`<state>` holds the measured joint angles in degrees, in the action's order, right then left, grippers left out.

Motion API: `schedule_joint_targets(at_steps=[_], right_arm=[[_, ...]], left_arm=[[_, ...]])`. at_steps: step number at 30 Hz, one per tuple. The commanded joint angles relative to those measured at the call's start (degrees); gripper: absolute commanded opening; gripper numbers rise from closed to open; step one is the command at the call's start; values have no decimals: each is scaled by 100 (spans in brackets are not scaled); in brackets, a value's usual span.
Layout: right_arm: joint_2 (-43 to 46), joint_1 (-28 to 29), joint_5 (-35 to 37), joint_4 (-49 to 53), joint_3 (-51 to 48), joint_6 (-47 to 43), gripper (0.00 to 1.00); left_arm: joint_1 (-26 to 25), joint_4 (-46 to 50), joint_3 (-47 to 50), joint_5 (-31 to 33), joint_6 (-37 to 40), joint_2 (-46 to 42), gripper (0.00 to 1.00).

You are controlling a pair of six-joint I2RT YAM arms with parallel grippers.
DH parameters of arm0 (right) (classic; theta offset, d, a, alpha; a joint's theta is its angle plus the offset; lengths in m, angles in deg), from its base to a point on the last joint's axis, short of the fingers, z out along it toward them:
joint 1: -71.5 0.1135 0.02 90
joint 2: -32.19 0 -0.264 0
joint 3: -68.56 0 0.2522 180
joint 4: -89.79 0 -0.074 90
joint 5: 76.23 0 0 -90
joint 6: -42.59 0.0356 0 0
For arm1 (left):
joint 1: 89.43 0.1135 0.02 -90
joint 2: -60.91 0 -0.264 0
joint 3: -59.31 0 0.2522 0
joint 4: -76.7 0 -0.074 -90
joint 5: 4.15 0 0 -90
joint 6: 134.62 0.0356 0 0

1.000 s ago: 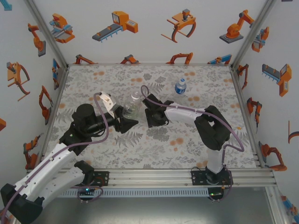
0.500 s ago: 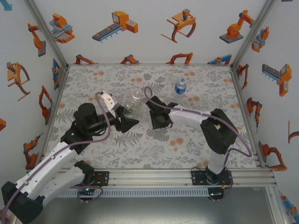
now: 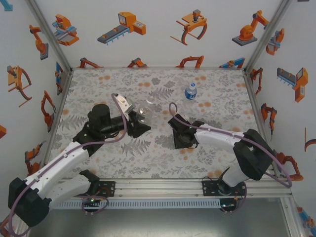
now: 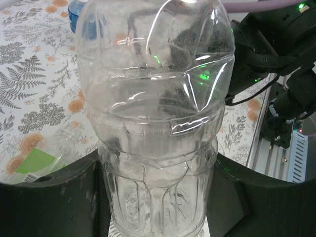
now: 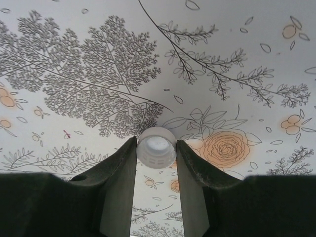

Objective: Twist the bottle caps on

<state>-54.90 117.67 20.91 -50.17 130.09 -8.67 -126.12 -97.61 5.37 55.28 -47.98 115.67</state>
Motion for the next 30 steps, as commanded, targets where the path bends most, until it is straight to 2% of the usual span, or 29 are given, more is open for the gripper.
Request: schedule_joint_targets(at_steps=[1, 10, 16, 30], right_arm=[[45, 32, 78, -37, -42, 204, 38], [326, 32, 106, 290, 151, 167, 44], [474, 28, 11, 334, 180, 204, 43], [193, 32, -125, 217, 207, 195, 40]], left_arm=[[31, -352, -273, -225, -69, 51, 0], [36, -305, -316, -258, -82, 96, 0], [37, -303, -297, -257, -88, 105, 0], [39, -326, -297, -262, -105, 140, 0]])
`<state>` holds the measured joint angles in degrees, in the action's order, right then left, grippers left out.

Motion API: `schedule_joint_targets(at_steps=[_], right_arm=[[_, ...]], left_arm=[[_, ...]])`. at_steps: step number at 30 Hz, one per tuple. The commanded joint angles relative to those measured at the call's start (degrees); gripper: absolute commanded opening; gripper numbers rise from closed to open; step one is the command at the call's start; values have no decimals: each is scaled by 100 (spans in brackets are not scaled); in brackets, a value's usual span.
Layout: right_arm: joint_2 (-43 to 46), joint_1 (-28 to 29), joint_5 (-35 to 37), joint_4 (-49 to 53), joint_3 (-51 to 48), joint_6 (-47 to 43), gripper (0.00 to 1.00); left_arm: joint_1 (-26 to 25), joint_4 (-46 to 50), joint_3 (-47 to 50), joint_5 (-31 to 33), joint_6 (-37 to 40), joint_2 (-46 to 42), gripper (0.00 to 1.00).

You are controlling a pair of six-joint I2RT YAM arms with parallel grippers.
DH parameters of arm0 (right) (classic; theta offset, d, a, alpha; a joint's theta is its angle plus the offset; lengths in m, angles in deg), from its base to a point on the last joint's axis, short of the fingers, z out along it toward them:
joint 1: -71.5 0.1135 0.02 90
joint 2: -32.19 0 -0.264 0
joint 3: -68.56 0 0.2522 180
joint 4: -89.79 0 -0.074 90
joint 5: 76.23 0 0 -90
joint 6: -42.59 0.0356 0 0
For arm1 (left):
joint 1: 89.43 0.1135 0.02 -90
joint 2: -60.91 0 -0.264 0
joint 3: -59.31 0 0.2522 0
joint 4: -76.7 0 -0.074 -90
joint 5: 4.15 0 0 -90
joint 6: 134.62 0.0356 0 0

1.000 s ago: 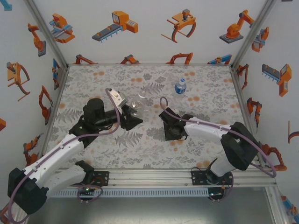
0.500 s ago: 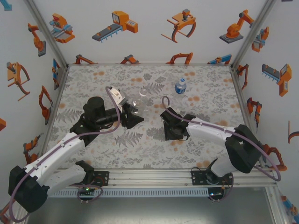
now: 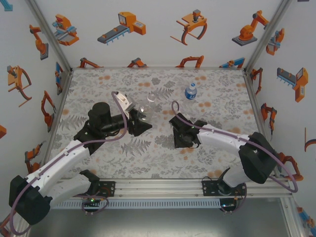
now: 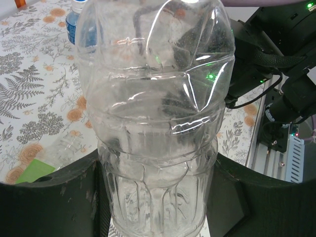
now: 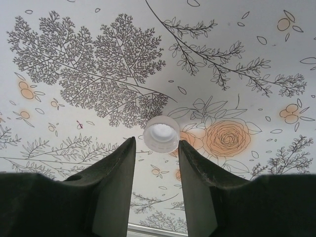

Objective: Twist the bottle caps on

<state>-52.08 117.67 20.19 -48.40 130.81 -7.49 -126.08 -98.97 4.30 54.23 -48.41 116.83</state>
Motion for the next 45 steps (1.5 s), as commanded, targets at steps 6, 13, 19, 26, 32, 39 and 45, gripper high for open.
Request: schedule_joint_targets(at_steps=[6, 13, 19, 26, 32, 39, 45], right_arm=[[-157, 30, -63, 25, 133, 68, 41], [-247, 32, -99, -28, 91, 75, 42], [-360, 32, -178, -133, 47, 103, 43], [-369, 32, -150, -50, 140, 105, 43], [-75, 31, -53, 151, 326, 51, 43], [-145, 32, -107, 148, 348, 60, 43], [-270, 32, -96, 44, 271, 61, 43]], left_arm=[[50, -195, -190, -147, -81, 29, 0], [48, -199, -181, -147, -88, 33, 0], [57, -198, -190, -151, -94, 34, 0], [53, -171, -199, -156, -88, 27, 0], [61, -155, -199, -147, -94, 27, 0], [65, -196, -203, -151, -117, 53, 0], [61, -182, -209, -157, -121, 49, 0]])
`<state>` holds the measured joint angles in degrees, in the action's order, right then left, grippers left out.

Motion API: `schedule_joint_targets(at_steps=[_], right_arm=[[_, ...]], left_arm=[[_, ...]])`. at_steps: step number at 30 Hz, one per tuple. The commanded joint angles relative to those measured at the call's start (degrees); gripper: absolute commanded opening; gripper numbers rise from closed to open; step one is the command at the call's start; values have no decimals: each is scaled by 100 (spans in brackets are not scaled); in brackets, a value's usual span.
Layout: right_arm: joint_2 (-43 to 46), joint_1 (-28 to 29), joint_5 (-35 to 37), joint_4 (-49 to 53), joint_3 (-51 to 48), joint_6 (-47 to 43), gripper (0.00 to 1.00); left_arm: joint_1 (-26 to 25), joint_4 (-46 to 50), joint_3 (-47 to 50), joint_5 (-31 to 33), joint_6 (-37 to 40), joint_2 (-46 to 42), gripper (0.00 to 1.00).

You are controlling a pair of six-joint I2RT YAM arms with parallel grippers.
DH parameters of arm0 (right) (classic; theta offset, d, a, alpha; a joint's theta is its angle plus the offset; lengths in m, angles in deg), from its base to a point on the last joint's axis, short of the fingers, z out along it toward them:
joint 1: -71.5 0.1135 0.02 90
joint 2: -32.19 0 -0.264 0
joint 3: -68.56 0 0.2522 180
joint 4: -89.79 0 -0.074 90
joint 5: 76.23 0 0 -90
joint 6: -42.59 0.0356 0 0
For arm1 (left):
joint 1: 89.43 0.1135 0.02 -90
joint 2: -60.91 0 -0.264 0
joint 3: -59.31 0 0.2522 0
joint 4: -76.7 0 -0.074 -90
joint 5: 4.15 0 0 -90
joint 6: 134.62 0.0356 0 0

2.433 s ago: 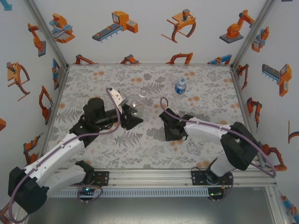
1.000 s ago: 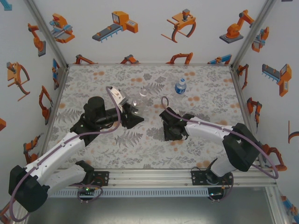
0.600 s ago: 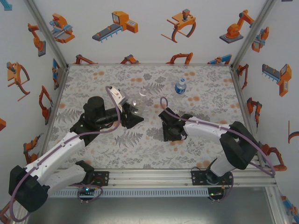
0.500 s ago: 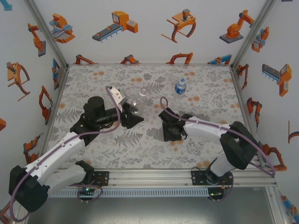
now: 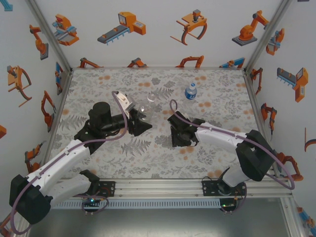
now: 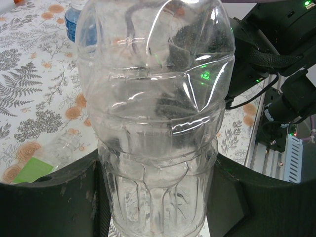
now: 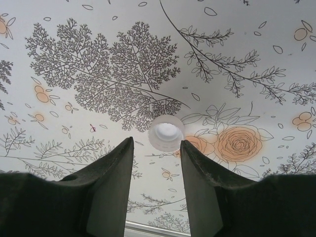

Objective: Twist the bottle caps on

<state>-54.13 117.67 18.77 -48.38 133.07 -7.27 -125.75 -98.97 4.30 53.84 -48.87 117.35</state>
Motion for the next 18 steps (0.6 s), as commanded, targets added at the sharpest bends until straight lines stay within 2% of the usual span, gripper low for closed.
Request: schedule_joint_targets(at_steps=[1, 18], right_arm=[[-75, 32, 38, 3, 28, 38, 43], [-271, 30, 0, -92, -29, 55, 43]], left_arm=[[35, -174, -208, -114, -70, -6, 0], [43, -138, -208, -113, -70, -33, 0]])
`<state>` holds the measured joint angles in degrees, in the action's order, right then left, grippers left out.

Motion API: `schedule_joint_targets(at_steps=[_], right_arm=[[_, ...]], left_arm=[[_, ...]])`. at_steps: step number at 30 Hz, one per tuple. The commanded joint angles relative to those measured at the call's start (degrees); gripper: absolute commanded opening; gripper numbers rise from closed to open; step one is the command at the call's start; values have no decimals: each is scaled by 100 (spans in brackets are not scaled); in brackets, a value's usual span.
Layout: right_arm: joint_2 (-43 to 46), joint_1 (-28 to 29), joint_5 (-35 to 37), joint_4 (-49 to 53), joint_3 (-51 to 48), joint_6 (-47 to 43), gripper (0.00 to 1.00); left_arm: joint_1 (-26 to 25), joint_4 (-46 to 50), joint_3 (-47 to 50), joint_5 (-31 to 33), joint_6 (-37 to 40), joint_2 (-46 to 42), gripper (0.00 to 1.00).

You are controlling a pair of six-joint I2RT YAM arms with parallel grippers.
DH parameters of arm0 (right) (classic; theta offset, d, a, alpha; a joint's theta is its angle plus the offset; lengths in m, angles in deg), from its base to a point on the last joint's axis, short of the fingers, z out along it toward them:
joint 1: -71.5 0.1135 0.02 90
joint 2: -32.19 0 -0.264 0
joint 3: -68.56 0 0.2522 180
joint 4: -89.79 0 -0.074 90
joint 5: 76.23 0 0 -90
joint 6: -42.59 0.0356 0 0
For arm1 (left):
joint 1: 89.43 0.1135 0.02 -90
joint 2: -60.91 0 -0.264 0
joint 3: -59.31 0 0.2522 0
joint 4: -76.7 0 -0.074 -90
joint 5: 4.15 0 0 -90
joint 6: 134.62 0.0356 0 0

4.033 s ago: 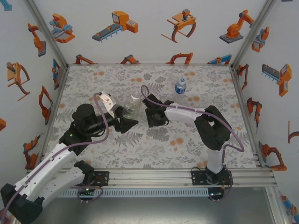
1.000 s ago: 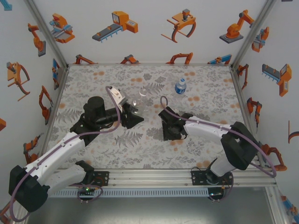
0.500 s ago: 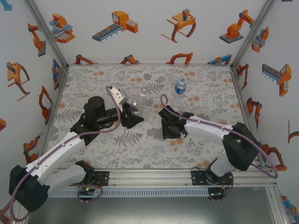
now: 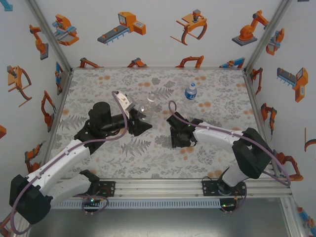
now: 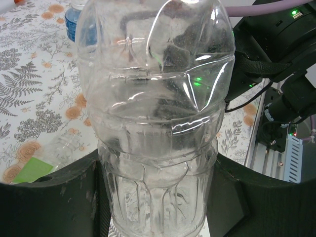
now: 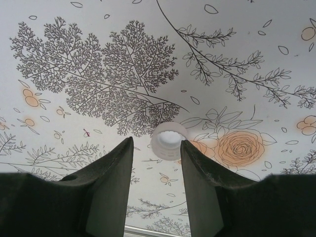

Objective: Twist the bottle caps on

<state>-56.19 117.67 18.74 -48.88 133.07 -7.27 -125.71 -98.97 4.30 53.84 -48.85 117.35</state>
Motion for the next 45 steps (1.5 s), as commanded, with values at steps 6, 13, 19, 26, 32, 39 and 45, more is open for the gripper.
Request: schedule_joint_targets(at_steps=[6, 13, 19, 26, 32, 39, 45], right_arm=[[-67, 32, 8, -15, 4, 55, 43], [66, 28, 100, 138, 181, 20, 43], [93, 32, 141, 240, 232, -41, 46], [160, 28, 207, 281, 262, -59, 47], [-5, 27, 214, 334, 242, -59, 50], [-131, 32, 180, 306, 238, -59, 50], [-202, 32, 194, 336, 261, -76, 50]], left_arm=[[37, -172, -223, -121, -68, 7, 0], [34, -171, -245, -130, -53, 40, 0], [33, -171, -216, -133, -64, 27, 0], [33, -224, -254, -147, -76, 103, 0], [40, -241, -268, -181, -96, 148, 0], [49, -242, -270, -178, -97, 150, 0], [48, -256, -276, -184, -101, 166, 0]])
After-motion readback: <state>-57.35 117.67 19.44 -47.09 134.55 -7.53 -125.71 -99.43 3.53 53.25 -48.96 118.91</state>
